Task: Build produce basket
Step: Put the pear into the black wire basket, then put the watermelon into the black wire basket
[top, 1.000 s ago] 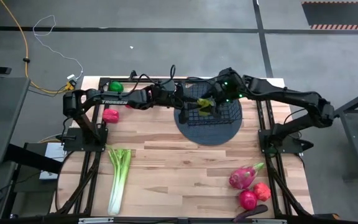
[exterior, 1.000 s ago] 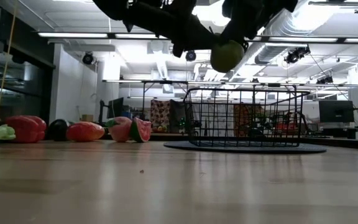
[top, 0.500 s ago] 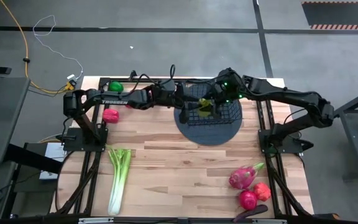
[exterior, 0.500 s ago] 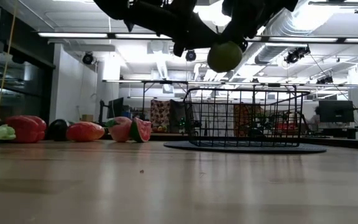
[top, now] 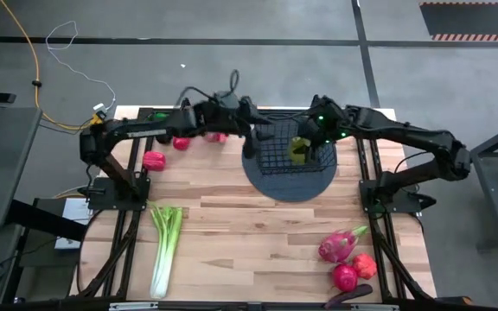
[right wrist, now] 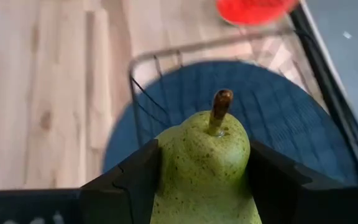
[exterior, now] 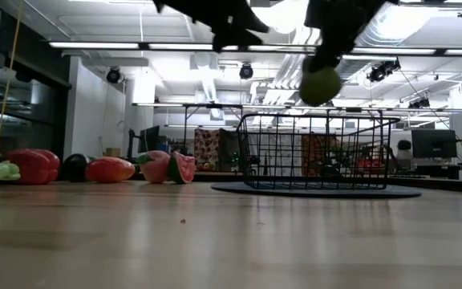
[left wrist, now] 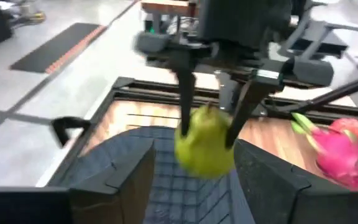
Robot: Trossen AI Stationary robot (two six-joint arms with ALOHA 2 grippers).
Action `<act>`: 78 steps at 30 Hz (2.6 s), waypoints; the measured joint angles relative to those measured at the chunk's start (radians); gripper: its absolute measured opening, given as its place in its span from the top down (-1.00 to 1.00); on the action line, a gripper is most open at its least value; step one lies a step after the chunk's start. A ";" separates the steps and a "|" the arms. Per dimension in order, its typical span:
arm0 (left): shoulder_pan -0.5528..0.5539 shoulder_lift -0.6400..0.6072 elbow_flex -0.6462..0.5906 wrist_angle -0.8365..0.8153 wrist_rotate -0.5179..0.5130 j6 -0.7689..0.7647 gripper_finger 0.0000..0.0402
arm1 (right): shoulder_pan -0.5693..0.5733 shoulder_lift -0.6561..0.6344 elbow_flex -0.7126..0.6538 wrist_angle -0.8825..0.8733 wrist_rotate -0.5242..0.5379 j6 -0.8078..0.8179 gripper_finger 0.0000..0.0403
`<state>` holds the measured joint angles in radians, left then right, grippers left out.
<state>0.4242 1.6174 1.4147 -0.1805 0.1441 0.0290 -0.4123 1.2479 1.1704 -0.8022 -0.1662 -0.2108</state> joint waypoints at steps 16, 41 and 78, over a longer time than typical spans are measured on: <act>0.031 -0.535 -0.581 0.516 0.002 -0.314 0.00 | -0.132 -0.475 -0.391 0.412 -0.028 0.266 0.04; 0.036 -0.660 -0.655 0.566 -0.025 -0.287 0.00 | -0.139 0.203 -0.188 0.232 0.422 0.723 -0.04; 0.081 -0.700 -0.656 0.556 -0.025 -0.235 0.01 | -0.139 0.323 -0.170 0.199 0.515 0.996 -0.50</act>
<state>0.5056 0.9173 0.7589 0.3757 0.1195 -0.2058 -0.5518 1.5707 1.0000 -0.6035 0.3491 0.7855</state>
